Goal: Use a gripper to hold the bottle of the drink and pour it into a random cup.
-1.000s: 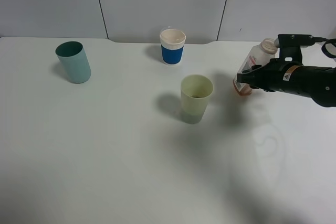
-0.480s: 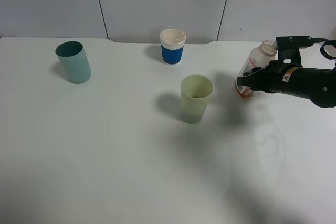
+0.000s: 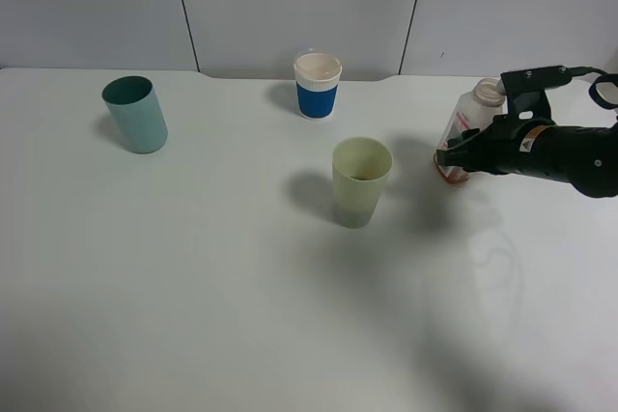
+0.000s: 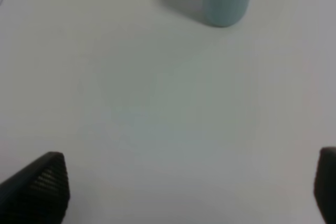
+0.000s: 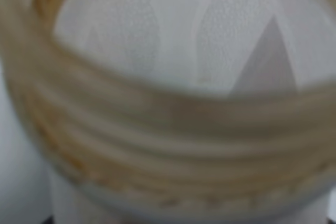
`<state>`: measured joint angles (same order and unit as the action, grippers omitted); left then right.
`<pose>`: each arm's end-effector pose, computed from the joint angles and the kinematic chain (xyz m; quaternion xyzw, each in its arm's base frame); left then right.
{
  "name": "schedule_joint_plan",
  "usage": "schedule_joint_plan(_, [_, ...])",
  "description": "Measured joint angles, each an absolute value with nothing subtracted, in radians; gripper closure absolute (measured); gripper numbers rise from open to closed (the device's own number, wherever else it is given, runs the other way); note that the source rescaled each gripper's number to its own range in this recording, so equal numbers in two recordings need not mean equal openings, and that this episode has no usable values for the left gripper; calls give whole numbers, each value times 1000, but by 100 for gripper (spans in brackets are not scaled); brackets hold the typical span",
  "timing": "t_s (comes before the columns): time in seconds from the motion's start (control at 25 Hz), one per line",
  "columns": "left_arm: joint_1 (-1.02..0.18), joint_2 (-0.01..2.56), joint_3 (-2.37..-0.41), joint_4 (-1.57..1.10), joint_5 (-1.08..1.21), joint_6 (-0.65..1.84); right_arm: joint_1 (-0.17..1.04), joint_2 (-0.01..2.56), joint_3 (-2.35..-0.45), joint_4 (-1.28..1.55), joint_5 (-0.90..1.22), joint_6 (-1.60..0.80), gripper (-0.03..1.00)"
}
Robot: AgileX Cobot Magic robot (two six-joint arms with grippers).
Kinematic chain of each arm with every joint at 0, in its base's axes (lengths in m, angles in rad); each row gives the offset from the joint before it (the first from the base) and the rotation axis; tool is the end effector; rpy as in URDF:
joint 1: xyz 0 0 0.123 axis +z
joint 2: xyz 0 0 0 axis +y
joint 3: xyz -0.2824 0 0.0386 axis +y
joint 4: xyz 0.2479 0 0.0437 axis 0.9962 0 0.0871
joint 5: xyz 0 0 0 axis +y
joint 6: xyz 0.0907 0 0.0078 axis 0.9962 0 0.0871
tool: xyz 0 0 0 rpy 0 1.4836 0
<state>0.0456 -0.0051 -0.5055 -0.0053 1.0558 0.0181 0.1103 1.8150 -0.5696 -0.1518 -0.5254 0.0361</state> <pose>-0.0060 -0.0007 0.2791 -0.0116 0.8491 0.0142 0.5279 0.2967 0.0398 0.1126 -0.1086 0.8860 0.0372 0.4492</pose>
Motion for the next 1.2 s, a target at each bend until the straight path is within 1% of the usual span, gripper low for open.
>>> schedule_joint_plan(0.04, [46,-5,-506,-5,1056,18,110,1815,-570,-152,-525,36,80])
schedule_joint_plan(0.12, [46,-5,-506,-5,1056,18,110,1815,-570,-152,-525,36,58])
schedule_joint_plan(0.2, [46,-5,-506,-5,1056,18,110,1815,-570,-152,-540,36,35])
schedule_joint_plan(0.28, [46,-5,-506,-5,1056,18,110,1815,-570,-152,-559,36,19])
schedule_joint_plan(0.32, [46,-5,-506,-5,1056,18,110,1815,-570,-152,-565,35,13])
schedule_joint_plan(0.36, [46,-5,-506,-5,1056,18,110,1815,-570,-152,-568,35,10])
schedule_joint_plan(0.48, [46,-5,-506,-5,1056,18,110,1815,-570,-145,-571,35,7])
schedule_joint_plan(0.68, [46,-5,-506,-5,1056,18,110,1781,-569,-133,-551,33,6])
schedule_joint_plan(1.2, [46,-5,-506,0,1055,18,110,1452,-567,-128,-438,33,6])
